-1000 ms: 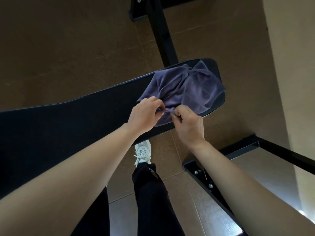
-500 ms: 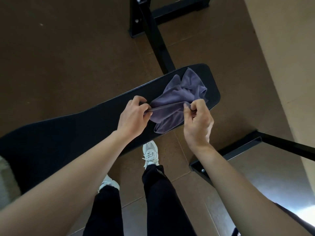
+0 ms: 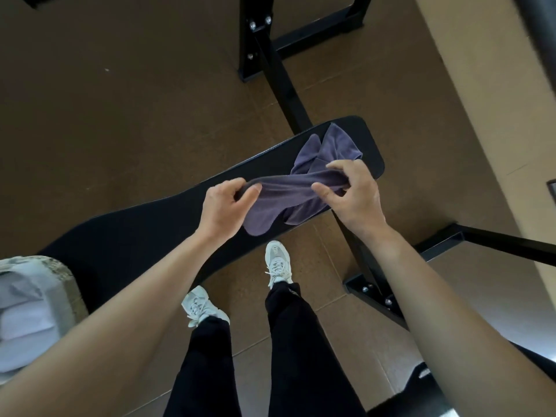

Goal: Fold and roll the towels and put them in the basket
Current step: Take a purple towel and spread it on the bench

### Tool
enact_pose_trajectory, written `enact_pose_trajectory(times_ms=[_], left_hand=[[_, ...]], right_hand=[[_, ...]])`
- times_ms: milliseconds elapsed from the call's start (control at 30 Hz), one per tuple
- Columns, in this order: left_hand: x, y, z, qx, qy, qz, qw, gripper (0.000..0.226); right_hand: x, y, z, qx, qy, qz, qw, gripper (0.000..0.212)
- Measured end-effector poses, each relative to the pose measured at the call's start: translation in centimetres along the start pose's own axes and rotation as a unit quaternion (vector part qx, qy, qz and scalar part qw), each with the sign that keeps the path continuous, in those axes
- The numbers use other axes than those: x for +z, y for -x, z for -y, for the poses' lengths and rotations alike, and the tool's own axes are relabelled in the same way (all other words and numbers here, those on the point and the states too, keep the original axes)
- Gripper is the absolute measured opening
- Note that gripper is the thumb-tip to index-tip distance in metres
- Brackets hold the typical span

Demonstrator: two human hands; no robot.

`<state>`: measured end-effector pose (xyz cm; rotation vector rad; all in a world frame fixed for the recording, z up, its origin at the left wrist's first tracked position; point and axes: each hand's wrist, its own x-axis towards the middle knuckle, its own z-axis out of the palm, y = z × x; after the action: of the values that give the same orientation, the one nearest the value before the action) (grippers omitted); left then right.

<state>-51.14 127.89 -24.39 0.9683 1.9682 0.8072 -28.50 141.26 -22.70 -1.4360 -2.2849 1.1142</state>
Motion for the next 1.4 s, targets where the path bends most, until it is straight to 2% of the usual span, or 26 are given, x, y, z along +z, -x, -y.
enact_pose_trajectory(times_ms=[33,100,200,367,500,600,700,767,867,1000,1100,1167,1233,1367,1400], left_hand=[[-0.9,0.0,-0.6,-0.015,0.034,-0.002,0.999,0.035],[-2.9,-0.1,-1.5,-0.031,0.051,-0.009,0.998,0.037],[-6.2,0.1,-1.1,-0.027,-0.040,0.014,0.999,0.045],[-11.7,1.5,1.7,-0.052,-0.152,0.030,0.987,0.040],[-16.4,2.0,4.5,-0.104,-0.221,-0.051,0.968,0.019],[-20.0,2.7,6.3,-0.138,-0.250,-0.163,0.944,0.023],[-22.5,4.0,8.1,-0.138,-0.240,-0.283,0.918,0.022],[-22.9,5.4,9.8,-0.134,-0.227,-0.321,0.910,0.022],[-21.6,8.3,13.2,-0.130,-0.215,-0.338,0.907,0.022],[-17.2,12.9,19.0,-0.166,-0.246,-0.294,0.908,0.020],[-12.8,15.5,24.1,-0.245,-0.276,-0.173,0.913,0.023],[-9.9,16.8,27.5,-0.298,-0.280,-0.102,0.907,0.027],[-7.6,17.8,30.3,-0.335,-0.271,-0.066,0.900,0.031],[-4.4,18.3,33.1,-0.385,-0.220,0.070,0.893,0.037],[-4.0,18.2,33.2,-0.387,-0.211,0.074,0.895,0.035]], right_hand=[[-0.1,-0.3,0.5,-0.010,0.010,0.027,1.000,0.041],[0.0,-1.2,1.6,-0.029,0.044,0.032,0.998,0.030],[0.6,-2.6,4.0,-0.042,0.058,0.000,0.997,0.012],[2.1,-4.8,9.0,-0.050,0.050,-0.026,0.997,0.009],[3.0,-7.1,12.5,-0.066,0.021,-0.061,0.996,0.016],[3.3,-8.8,14.3,-0.083,0.017,-0.096,0.992,0.017],[4.1,-9.3,15.0,-0.090,0.018,-0.108,0.990,0.016],[5.3,-8.5,14.3,-0.097,0.029,-0.097,0.990,0.018],[8.2,-5.7,11.5,-0.077,0.062,-0.069,0.993,0.015],[13.4,-0.4,6.0,-0.017,0.121,-0.002,0.992,0.024],[17.6,2.7,2.1,0.048,0.183,0.105,0.976,0.022],[20.2,3.7,-0.3,0.085,0.223,0.183,0.954,0.013],[22.2,4.3,-2.0,0.099,0.251,0.249,0.930,0.008],[24.3,4.5,-3.5,0.135,0.307,0.371,0.866,0.028],[24.6,4.5,-3.6,0.145,0.316,0.382,0.857,0.031]])
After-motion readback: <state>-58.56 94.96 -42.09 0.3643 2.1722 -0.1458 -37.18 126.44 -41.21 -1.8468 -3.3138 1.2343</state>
